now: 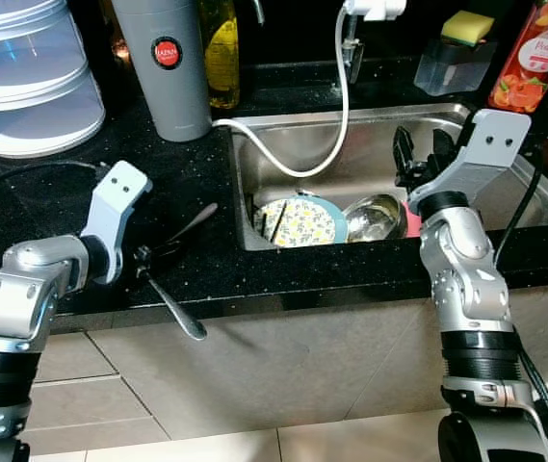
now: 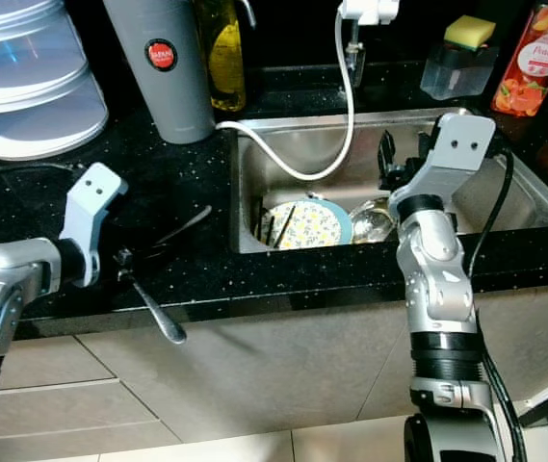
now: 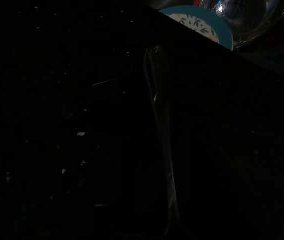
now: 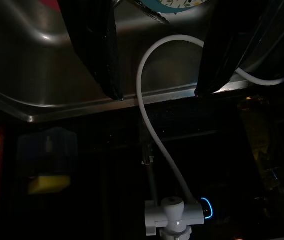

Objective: Kitchen organization

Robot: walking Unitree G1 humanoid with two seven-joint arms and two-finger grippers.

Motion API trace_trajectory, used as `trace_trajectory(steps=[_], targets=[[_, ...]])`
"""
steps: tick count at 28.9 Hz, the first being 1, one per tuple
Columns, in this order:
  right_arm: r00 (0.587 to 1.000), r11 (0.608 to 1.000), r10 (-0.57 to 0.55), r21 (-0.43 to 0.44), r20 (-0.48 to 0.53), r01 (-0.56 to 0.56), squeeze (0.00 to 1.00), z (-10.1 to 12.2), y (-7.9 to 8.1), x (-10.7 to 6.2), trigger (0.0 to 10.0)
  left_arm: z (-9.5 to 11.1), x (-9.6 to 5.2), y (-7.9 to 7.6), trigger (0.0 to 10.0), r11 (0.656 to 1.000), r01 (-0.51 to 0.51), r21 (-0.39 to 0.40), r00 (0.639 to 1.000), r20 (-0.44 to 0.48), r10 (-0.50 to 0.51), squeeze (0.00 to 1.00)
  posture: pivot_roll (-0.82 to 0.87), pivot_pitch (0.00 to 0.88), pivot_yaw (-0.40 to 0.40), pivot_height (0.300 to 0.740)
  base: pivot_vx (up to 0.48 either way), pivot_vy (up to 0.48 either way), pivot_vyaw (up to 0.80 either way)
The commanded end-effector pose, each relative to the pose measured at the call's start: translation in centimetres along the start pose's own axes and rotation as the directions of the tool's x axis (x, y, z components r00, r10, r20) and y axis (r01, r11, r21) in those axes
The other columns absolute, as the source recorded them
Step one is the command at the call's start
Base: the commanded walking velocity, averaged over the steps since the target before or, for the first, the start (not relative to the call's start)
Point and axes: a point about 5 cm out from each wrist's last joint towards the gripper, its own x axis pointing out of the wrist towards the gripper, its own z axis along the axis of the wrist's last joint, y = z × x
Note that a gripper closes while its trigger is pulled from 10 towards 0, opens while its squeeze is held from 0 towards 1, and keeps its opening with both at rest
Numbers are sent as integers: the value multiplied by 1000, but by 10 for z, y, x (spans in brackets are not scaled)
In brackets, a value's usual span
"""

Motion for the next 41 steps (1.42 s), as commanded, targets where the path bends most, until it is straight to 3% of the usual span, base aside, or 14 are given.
trace_trajectory(steps=[1,13,14,16,24,28,31,34,35,36,37,39,40,41], targets=[[1000,1000,-9,1,0,9,0,1,0,-2,10000,-13,-1,5,0,1000,-17,4,996,-83,18,0,120,12,33,740,0,0,0],[1000,1000,-7,1,6,7,0,2,-1,-1,10000,-13,2,9,0,999,-46,6,996,-77,46,0,115,1,30,740,0,0,0],[1000,1000,-5,1,7,5,0,3,-1,-1,10000,-11,4,13,9451,996,-85,5,995,-61,85,0,115,0,26,740,0,0,0],[1000,1000,-2,0,8,2,0,3,-1,-1,10000,-6,5,18,10000,989,-146,1,989,-9,146,0,114,0,25,740,0,0,0],[1000,1000,15,6,15,-15,0,6,2,0,10000,34,-3,30,10000,948,-315,-42,898,311,312,0,109,0,15,740,0,0,0],[989,956,148,258,-6,-142,0,9,23,0,10000,81,-10,14,10000,956,-282,-78,786,552,277,0,106,0,-1,740,0,0,0],[981,930,192,321,-2,-181,0,11,31,0,10000,89,-9,9,10000,965,-248,-85,771,586,249,0,110,0,-5,740,0,0,0],[959,863,282,431,25,-265,0,17,48,-1,10000,103,-4,0,10000,979,-170,-108,733,651,199,0,113,0,-9,740,0,0,0],[933,783,356,525,61,-333,0,23,61,-4,10000,110,3,-7,10000,987,-133,-88,723,673,157,0,111,0,-9,740,0,0,0],[933,783,356,525,61,-333,0,23,61,-4,10000,110,3,-7,10000,987,-133,-88,723,673,157,0,111,0,-9,740,0,0,0],[908,712,408,589,96,-382,0,29,73,-6,10000,115,10,-17,10000,994,-94,-54,720,686,105,0,105,0,-8,740,0,0,0],[908,712,408,589,96,-382,0,29,73,-6,10000,115,10,-17,10000,994,-94,-54,720,686,105,0,105,0,-8,740,0,0,0],[886,642,445,644,127,-415,0,34,84,-9,10000,119,17,-28,10000,998,-57,-18,716,696,53,0,96,0,-3,740,0,0,0],[886,642,445,644,127,-415,0,34,84,-9,10000,119,17,-28,10000,998,-57,-18,716,696,53,0,96,0,-3,740,0,0,0]])
